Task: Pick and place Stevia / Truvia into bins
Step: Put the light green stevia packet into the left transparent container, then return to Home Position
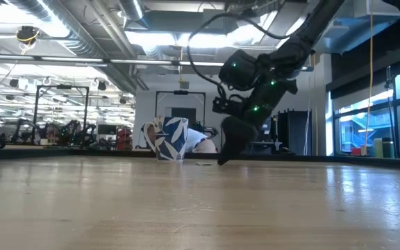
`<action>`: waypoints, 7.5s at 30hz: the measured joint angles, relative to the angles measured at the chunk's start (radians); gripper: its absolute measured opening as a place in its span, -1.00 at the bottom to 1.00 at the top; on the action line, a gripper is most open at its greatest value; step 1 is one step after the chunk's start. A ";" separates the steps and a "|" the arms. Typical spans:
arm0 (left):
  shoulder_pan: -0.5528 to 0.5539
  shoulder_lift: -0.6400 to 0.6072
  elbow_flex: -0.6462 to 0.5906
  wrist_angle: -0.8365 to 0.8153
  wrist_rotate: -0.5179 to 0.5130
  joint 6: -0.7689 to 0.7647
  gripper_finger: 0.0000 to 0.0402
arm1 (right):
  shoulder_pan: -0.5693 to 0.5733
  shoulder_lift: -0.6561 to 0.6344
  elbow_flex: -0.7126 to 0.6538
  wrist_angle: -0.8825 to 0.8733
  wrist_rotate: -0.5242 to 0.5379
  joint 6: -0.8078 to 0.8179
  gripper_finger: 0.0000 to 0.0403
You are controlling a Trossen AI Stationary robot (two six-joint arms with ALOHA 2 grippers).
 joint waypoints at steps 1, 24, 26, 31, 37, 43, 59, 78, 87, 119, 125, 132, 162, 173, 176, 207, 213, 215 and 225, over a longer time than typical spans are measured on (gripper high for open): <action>0.000 0.000 0.000 0.000 0.001 0.000 -0.57 | -0.002 0.009 0.002 0.006 0.002 0.001 -0.39; 0.005 -0.021 0.139 0.000 -0.069 0.251 -0.57 | -0.002 0.003 0.001 -0.028 0.007 0.009 -0.96; 0.005 -0.021 0.158 0.011 -0.157 0.344 -0.57 | 0.008 -0.023 -0.003 -0.070 -0.006 0.021 -0.98; 0.017 -0.015 0.160 0.134 -0.359 0.741 -0.57 | 0.060 -0.116 -0.004 -0.161 -0.089 0.030 -0.98; 0.091 0.047 0.160 0.244 -0.544 1.318 -0.57 | 0.166 -0.237 -0.003 -0.190 -0.250 0.100 -0.98; 0.210 0.153 0.160 0.413 -0.604 1.775 -0.50 | 0.310 -0.325 -0.001 -0.114 -0.338 0.139 -0.98; 0.452 0.306 0.160 0.895 -0.419 2.119 -0.31 | 0.525 -0.347 -0.001 0.020 -0.335 0.161 -0.98; 0.465 0.317 0.160 1.156 -0.294 2.360 -0.33 | 0.524 -0.347 0.000 0.022 -0.334 0.182 -0.98; 0.463 0.317 0.160 1.160 -0.293 2.365 -0.63 | 0.524 -0.347 0.000 0.023 -0.334 0.180 -0.98; 0.336 0.071 0.160 0.646 -0.200 1.494 -0.98 | 0.503 -0.499 0.001 -0.143 -0.161 0.124 -0.09; 0.268 -0.094 0.161 0.439 0.011 1.022 -0.98 | 0.503 -0.499 -0.001 -0.147 -0.121 0.100 -0.09; 0.178 -0.158 0.161 0.091 0.062 0.478 -0.98 | 0.503 -0.494 -0.001 -0.150 -0.063 0.097 -0.09; 0.219 0.159 0.159 -0.133 0.201 0.377 -0.87 | 0.503 -0.469 -0.003 -0.186 -0.062 0.105 -0.09; 0.211 0.107 0.159 -0.152 0.220 0.444 -0.72 | 0.503 -0.471 -0.003 -0.200 -0.063 0.085 -0.09; 0.200 0.034 0.159 -0.170 0.095 0.424 -0.72 | 0.503 -0.494 -0.003 -0.203 -0.062 0.054 -0.09; 0.787 -0.413 0.144 0.496 -0.040 1.905 -0.94 | 0.249 -1.192 -0.303 -0.369 0.053 0.157 -0.09; 0.781 -0.640 -0.046 0.592 -0.124 1.883 -0.99 | 0.172 -1.374 -0.430 -0.344 0.053 0.121 -0.09; 0.781 -0.720 -0.140 0.655 -0.126 1.868 -0.98 | 0.147 -1.431 -0.468 -0.334 0.053 0.104 -0.09; 0.783 -1.092 -0.527 0.929 -0.093 1.883 -0.98 | 0.068 -1.691 -0.607 -0.356 -0.041 0.078 -0.09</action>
